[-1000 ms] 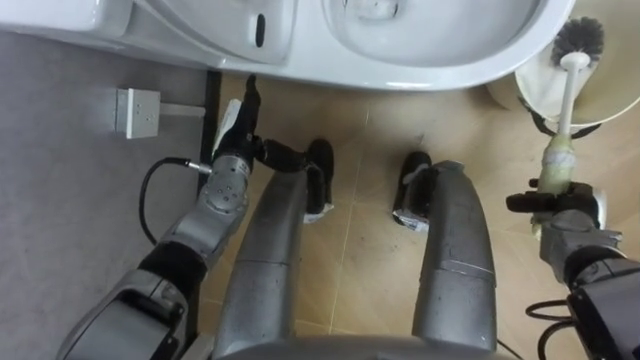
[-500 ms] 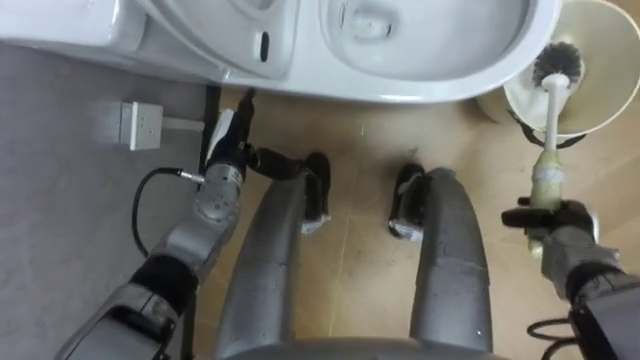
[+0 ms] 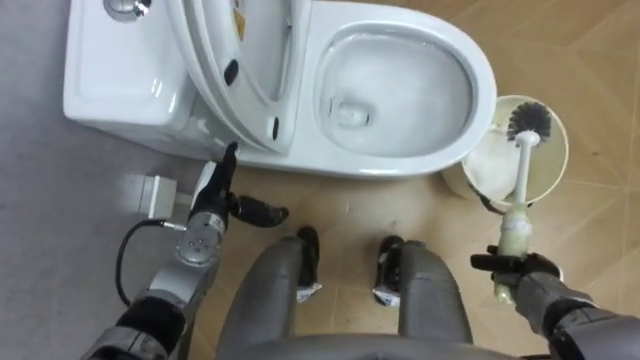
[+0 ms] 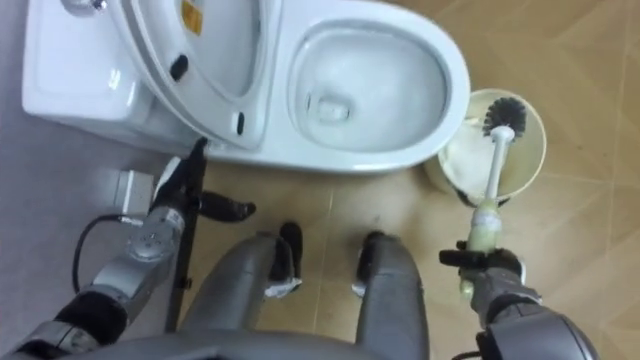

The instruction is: Brush toilet

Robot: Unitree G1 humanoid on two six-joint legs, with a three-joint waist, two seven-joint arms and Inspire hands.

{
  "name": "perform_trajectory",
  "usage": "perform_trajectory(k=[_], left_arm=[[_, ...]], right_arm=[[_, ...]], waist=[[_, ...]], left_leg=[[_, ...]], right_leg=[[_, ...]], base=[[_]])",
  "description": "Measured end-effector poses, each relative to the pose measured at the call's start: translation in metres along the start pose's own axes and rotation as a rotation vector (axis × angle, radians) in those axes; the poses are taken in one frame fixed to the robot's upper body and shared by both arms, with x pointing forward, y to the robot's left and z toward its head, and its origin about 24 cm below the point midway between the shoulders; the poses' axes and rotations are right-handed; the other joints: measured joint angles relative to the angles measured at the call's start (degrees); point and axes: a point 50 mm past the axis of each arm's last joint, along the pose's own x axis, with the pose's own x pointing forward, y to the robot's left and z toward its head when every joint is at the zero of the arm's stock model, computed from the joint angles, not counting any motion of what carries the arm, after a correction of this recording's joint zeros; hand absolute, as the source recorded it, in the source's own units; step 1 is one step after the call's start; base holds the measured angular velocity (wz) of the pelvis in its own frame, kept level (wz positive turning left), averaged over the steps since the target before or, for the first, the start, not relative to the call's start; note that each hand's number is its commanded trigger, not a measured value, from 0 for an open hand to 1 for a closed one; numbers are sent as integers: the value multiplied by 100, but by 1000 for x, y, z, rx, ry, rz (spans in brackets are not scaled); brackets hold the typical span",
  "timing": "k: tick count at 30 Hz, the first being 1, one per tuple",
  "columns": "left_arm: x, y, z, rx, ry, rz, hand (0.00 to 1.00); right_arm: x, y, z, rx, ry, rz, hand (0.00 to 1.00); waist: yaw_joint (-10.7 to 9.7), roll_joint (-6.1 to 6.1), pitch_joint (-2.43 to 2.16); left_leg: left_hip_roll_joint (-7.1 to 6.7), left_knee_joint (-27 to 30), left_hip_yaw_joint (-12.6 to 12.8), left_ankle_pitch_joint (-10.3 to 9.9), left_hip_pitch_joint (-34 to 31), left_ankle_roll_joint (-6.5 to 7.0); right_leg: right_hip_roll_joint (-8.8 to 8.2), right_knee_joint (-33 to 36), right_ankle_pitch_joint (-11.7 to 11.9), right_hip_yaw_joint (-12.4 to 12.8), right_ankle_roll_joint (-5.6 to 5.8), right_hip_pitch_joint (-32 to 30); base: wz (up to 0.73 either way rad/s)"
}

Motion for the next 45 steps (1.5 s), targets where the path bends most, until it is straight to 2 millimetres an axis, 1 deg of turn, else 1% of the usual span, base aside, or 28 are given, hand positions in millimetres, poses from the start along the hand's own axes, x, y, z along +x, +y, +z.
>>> perform_trajectory(k=[2, 3, 5, 8, 9, 10, 11, 13, 14, 15, 18, 20, 22, 23, 24, 28, 30, 32, 33, 34, 35, 36, 38, 39, 40, 42, 43, 45], left_arm=[[-5, 0, -11, -5, 32, -11, 0], [-9, 1, -19, -16, 52, -17, 0], [-14, 5, -29, -25, 83, -10, 0], [-27, 12, -45, -33, 113, 1, 0], [-34, 13, -54, -27, 132, 7, 0], [-36, 14, -57, -27, 142, 11, 0], [-40, 15, -63, -34, 158, 19, 0], [-47, 19, -69, -51, 171, 38, 0], [-50, 22, -71, -56, 169, 52, 0], [-55, 25, -75, -50, 178, 64, 0], [-66, 29, -85, -67, 206, 91, 0], [-72, 32, -91, -78, 221, 109, 0], [-76, 36, -94, -85, 227, 127, 0], [-78, 38, -98, -91, 236, 139, 0], [-80, 40, -99, -97, 239, 149, 0], [-82, 44, -101, -110, 246, 174, 0], [-87, 45, -106, -113, 258, 184, 0], [-90, 48, -105, -117, 248, 200, 0], [-94, 51, -104, -122, 236, 217, 0], [-95, 53, -103, -123, 228, 227, 0], [-96, 58, -100, -117, 213, 253, 0], [-97, 60, -99, -122, 205, 271, 0], [-100, 68, -95, -103, 181, 336, 0], [-100, 71, -89, -93, 158, 365, 0], [-99, 72, -85, -88, 140, 379, 0], [-96, 74, -66, -72, 51, 415, 0], [-96, 75, -61, -61, 29, 422, 0], [-97, 79, -36, 6, -77, 464, 0]], right_arm=[[0, -5, -14, 1, 30, 2, 100], [0, -8, -22, 8, 45, 1, 100], [-1, -13, -31, 21, 63, 2, 100], [-2, -21, -47, 44, 97, -20, 100], [-3, -23, -52, 44, 110, -29, 100], [-3, -24, -52, 41, 110, -30, 100], [-4, -26, -59, 30, 123, -34, 100], [-5, -27, -64, 9, 118, -30, 100], [-6, -29, -67, -9, 111, -30, 100], [-6, -30, -68, -34, 110, -32, 100], [-7, -33, -74, -37, 120, -33, 100], [-8, -35, -77, -28, 125, -35, 100], [-8, -35, -77, -32, 122, -38, 100], [-8, -36, -78, -48, 123, -40, 100], [-8, -36, -78, -59, 123, -38, 100], [-8, -35, -75, -87, 110, -27, 100], [-7, -34, -74, -90, 108, -28, 100], [-7, -33, -72, -86, 98, -25, 100], [-7, -34, -71, -82, 93, -30, 100], [-7, -34, -70, -82, 91, -35, 100], [-7, -36, -70, -75, 89, -49, 100], [-7, -37, -71, -69, 90, -55, 100], [-7, -38, -70, -72, 84, -68, 100], [-7, -38, -71, -85, 83, -71, 100], [-7, -38, -71, -89, 81, -70, 100], [-7, -38, -71, -115, 72, -72, 100], [-7, -39, -70, -121, 70, -72, 100], [-7, -38, -68, -168, 47, -73, 100]], waist=[[17, -55, -57], [16, -59, -64], [15, -91, -83], [15, -162, -118], [21, -199, -122], [29, -215, -124], [25, -255, -134], [29, -299, -133], [34, -335, -122], [60, -360, -126], [61, -382, -116], [81, -401, -129], [148, -402, -128], [216, -416, -140], [218, -419, -138], [275, -437, -140], [367, -463, -136], [373, -493, -137], [398, -483, -159], [422, -484, -162], [513, -486, -163], [536, -486, -164], [557, -479, -166], [569, -459, -157], [584, -467, -158], [689, -451, -151], [697, -444, -150], [706, -439, -148]], left_leg=[[-3, -218, -11, 5, 325, 1], [9, -359, -34, 5, 537, 1], [28, -539, -41, 5, 820, 1], [31, -785, -24, 5, 1266, 1], [30, -861, -8, 4, 1436, 1], [28, -903, -4, 4, 1527, 0], [23, -970, -2, 3, 1693, -1], [19, -1005, -20, -3, 1877, -9], [20, -1034, -17, -3, 2009, -9], [21, -1076, -23, -3, 2128, -10], [12, -1274, -106, -5, 2492, -13], [14, -1389, -132, -5, 2657, -26], [20, -1427, -131, -1, 2759, -46], [29, -1447, -132, -14, 2786, -68], [31, -1473, -147, -21, 2812, -92], [18, -1487, -180, -22, 2844, -97], [3, -1483, -218, -22, 2900, -98], [-18, -1490, -288, -24, 2904, -99], [-25, -1479, -311, -24, 2908, -99], [-27, -1473, -316, -24, 2908, -99], [-32, -1459, -326, -23, 2908, -98], [-35, -1451, -333, -23, 2908, -98], [-69, -1429, -427, -23, 2910, -96], [-76, -1427, -461, -24, 2914, -95], [-78, -1426, -479, -24, 2911, -95], [-72, -1427, -497, -23, 2911, -98], [-70, -1425, -499, -22, 2910, -99], [-74, -1423, -528, -20, 2891, -103]], right_leg=[[21, -273, 17, -48, 32, 356], [56, -495, 53, -104, 56, 629], [98, -785, 93, -183, 80, 994], [175, -1181, 145, -164, 134, 1497], [184, -1288, 152, -165, 140, 1684], [185, -1343, 153, -167, 142, 1781], [197, -1469, 155, -182, 146, 1973], [208, -1636, 164, -276, 151, 2254], [217, -1706, 165, -311, 150, 2413], [231, -1802, 167, -332, 148, 2568], [259, -1995, 171, -417, 145, 2918], [271, -2059, 171, -488, 145, 3087], [279, -2079, 171, -517, 145, 3177], [291, -2119, 171, -535, 145, 3215], [296, -2151, 171, -591, 145, 3280], [296, -2148, 172, -618, 146, 3328], [296, -2160, 175, -622, 151, 3405], [295, -2194, 175, -661, 151, 3462], [297, -2235, 178, -689, 156, 3493], [298, -2239, 179, -689, 159, 3494], [298, -2246, 184, -693, 164, 3494], [297, -2248, 187, -696, 165, 3495], [286, -2267, 194, -795, 177, 3562], [284, -2270, 195, -845, 178, 3587], [283, -2269, 195, -875, 179, 3595], [284, -2270, 195, -929, 179, 3618], [285, -2272, 196, -932, 179, 3617], [294, -2323, 196, -971, 178, 3640]], base=[[11], [11], [13], [6], [0], [0], [9], [16], [12], [8], [10], [15], [5], [6], [12], [10], [7], [14], [16], [8], [0], [8], [22], [23], [16], [7], [5], [7]])
